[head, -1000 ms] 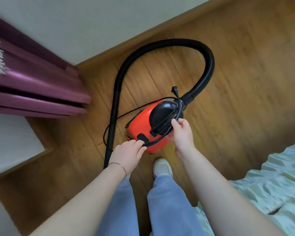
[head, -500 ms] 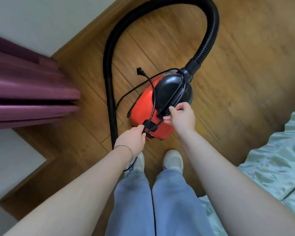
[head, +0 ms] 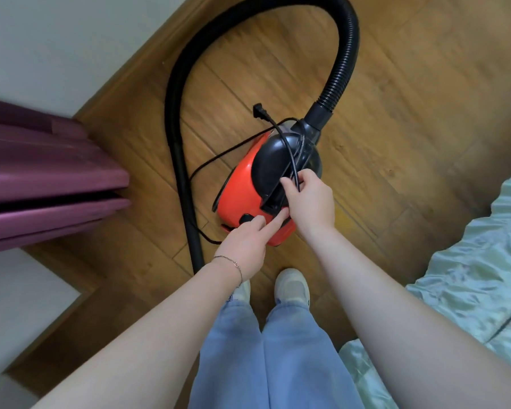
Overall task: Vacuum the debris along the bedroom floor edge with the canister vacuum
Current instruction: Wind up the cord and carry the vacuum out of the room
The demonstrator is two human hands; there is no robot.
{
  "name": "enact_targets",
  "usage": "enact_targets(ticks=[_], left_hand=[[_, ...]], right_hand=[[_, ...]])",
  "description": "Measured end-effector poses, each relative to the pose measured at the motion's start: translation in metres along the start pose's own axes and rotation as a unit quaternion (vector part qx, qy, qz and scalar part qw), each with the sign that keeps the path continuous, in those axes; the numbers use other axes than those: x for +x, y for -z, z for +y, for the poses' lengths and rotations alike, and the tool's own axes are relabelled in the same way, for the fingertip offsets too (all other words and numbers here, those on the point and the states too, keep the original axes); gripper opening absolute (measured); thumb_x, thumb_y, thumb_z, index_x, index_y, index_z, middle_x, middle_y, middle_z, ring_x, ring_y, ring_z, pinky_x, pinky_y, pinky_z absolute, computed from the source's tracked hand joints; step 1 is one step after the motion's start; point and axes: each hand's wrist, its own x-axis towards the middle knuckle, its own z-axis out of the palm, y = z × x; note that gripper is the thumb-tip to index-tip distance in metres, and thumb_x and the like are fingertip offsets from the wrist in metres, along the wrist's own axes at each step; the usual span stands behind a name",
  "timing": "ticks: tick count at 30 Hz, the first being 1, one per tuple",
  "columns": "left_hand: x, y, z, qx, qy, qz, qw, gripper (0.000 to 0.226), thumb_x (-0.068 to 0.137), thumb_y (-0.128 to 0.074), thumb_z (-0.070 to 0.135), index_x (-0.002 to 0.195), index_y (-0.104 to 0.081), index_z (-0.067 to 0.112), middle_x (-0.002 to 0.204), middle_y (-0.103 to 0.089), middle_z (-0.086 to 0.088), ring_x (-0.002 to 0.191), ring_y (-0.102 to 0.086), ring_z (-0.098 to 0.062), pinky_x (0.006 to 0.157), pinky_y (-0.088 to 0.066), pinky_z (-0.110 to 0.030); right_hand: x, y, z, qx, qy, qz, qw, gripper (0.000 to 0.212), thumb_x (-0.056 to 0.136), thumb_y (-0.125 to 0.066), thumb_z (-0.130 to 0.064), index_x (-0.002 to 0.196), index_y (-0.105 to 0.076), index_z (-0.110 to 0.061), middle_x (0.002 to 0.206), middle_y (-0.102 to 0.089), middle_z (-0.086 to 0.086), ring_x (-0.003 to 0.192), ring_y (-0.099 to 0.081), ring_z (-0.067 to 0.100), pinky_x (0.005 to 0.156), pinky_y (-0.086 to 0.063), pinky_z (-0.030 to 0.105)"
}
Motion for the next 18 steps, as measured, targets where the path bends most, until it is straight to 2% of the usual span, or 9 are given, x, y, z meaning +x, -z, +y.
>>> enact_targets(ticks=[2,4,6,8,11,14,16,18], left_hand=[[0.004,0.002,0.000,0.018,0.015,-0.004,1.000,0.086,0.084,-0.039,-0.008,0.147,0.006,0.031,0.095,-0.038,-0.004,0.074,-0.037,-0.020,0.068,-0.043,-0.035],[0.007,0.002,-0.004,0.034,0.027,0.002,0.999,0.091,0.080,-0.040,-0.011,0.146,0.008,0.030,0.101,-0.041,-0.005,0.077,-0.036,-0.019,0.071,-0.042,-0.035],[0.008,0.001,-0.010,0.044,0.037,0.009,0.998,0.094,0.079,-0.042,-0.011,0.146,0.012,0.028,0.106,-0.045,-0.004,0.079,-0.036,-0.018,0.070,-0.040,-0.034],[0.007,0.000,-0.013,0.030,0.053,0.009,0.998,0.093,0.079,-0.042,-0.011,0.147,0.011,0.026,0.111,-0.050,-0.004,0.084,-0.041,-0.020,0.074,-0.041,-0.035],[0.009,-0.001,-0.013,-0.056,0.080,0.036,0.995,0.079,0.083,-0.038,-0.009,0.148,-0.010,0.027,0.121,-0.052,-0.004,0.105,-0.050,-0.025,0.088,-0.045,-0.040],[0.015,0.004,-0.003,-0.217,0.109,0.102,0.965,0.050,0.093,-0.040,0.010,0.140,-0.037,0.027,0.128,-0.056,0.000,0.116,-0.052,-0.019,0.095,-0.045,-0.034],[0.021,0.007,0.004,-0.273,0.144,0.115,0.944,0.037,0.096,-0.041,0.024,0.132,-0.048,0.030,0.124,-0.061,0.004,0.112,-0.056,-0.014,0.093,-0.047,-0.031],[0.027,0.007,0.007,-0.311,0.199,0.127,0.921,0.024,0.096,-0.044,0.028,0.114,-0.059,0.028,0.102,-0.070,0.005,0.096,-0.064,-0.014,0.084,-0.052,-0.033]], right_hand=[[0.006,0.004,0.001,-0.008,-0.013,0.009,1.000,0.030,0.095,-0.049,-0.030,0.068,-0.047,-0.017,0.056,-0.047,-0.007,0.051,-0.044,0.008,0.045,-0.027,0.023],[0.012,0.006,-0.001,0.007,-0.042,0.000,0.999,0.028,0.094,-0.050,-0.031,0.070,-0.049,-0.016,0.056,-0.053,-0.005,0.048,-0.051,0.007,0.045,-0.033,0.024],[0.015,0.007,-0.006,0.091,-0.101,-0.027,0.990,0.021,0.093,-0.050,-0.030,0.077,-0.047,-0.017,0.058,-0.062,0.002,0.044,-0.062,0.012,0.044,-0.043,0.022],[0.017,0.005,-0.010,0.148,-0.135,-0.044,0.979,0.020,0.094,-0.048,-0.026,0.078,-0.040,-0.020,0.063,-0.066,0.007,0.045,-0.067,0.017,0.047,-0.050,0.026],[0.019,-0.001,-0.013,0.137,-0.129,-0.029,0.982,0.021,0.094,-0.042,-0.021,0.075,-0.035,-0.021,0.065,-0.067,0.009,0.045,-0.067,0.018,0.046,-0.051,0.027],[0.020,-0.007,-0.009,0.145,-0.145,-0.012,0.979,0.019,0.092,-0.038,-0.017,0.074,-0.034,-0.021,0.067,-0.068,0.011,0.045,-0.066,0.016,0.042,-0.046,0.023],[0.022,-0.008,-0.004,0.161,-0.159,-0.018,0.974,0.019,0.093,-0.039,-0.017,0.074,-0.035,-0.019,0.064,-0.067,0.012,0.044,-0.066,0.017,0.044,-0.050,0.026],[0.026,-0.008,0.002,0.168,-0.162,-0.031,0.972,0.019,0.094,-0.044,-0.018,0.076,-0.038,-0.016,0.058,-0.063,0.009,0.040,-0.061,0.017,0.045,-0.049,0.028]])
